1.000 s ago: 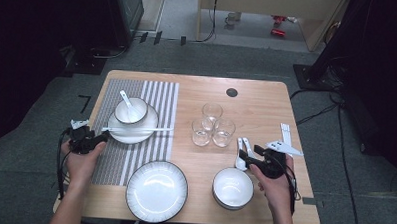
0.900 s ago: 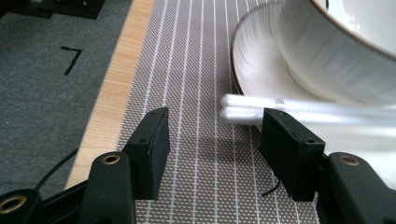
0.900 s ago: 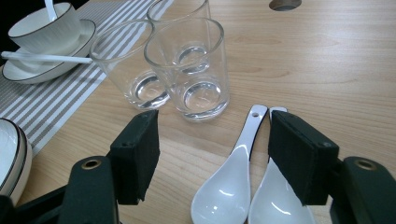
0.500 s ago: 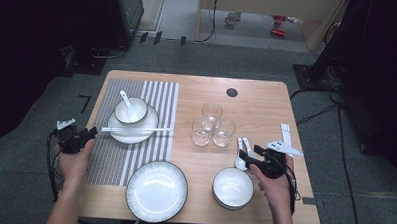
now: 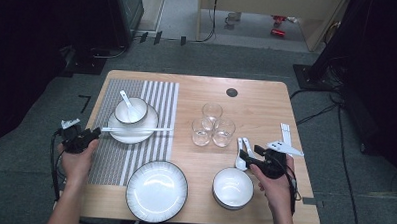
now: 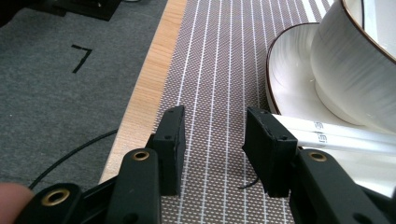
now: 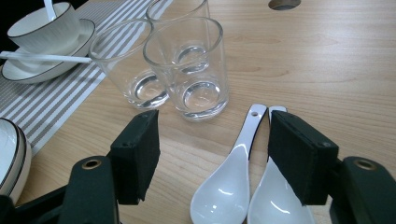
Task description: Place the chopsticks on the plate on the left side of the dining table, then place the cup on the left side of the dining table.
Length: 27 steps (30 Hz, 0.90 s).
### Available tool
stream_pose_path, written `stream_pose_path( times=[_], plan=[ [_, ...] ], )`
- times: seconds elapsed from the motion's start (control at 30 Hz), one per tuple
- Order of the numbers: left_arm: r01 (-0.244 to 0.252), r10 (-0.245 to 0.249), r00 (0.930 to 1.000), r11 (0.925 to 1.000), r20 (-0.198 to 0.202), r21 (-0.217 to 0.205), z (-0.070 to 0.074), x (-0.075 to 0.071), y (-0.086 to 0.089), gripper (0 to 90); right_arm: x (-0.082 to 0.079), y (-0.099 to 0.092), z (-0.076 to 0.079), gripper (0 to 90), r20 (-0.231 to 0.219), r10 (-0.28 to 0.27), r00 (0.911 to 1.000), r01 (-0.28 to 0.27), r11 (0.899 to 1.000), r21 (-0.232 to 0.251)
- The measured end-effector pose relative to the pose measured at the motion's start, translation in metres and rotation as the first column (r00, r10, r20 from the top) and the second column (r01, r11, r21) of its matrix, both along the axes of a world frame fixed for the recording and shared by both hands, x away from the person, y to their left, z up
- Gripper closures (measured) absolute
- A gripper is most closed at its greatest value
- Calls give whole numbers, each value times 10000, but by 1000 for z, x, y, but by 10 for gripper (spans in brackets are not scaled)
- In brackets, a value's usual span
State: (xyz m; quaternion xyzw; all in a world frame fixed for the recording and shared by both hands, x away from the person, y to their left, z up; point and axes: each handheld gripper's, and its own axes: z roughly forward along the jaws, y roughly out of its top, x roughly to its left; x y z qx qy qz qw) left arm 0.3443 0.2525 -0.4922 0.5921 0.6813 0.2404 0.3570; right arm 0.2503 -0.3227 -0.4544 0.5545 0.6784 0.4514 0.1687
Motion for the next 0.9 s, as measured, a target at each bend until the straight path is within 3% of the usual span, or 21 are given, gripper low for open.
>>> stream_pose_path(
  times=[0.43,0.6,0.9],
  plan=[
    [-183,183,9998,9998,5,-40,2,-1,2,556,0,0,0,344,5,-1,10000,1,10000,2],
    [-157,165,9994,9996,302,-251,9,-5,3,523,0,0,0,345,5,-8,10000,8,10000,3],
    [309,-239,9956,9966,910,-764,26,-10,-5,450,0,-1,1,342,23,-23,10000,23,10000,14]
  ],
)
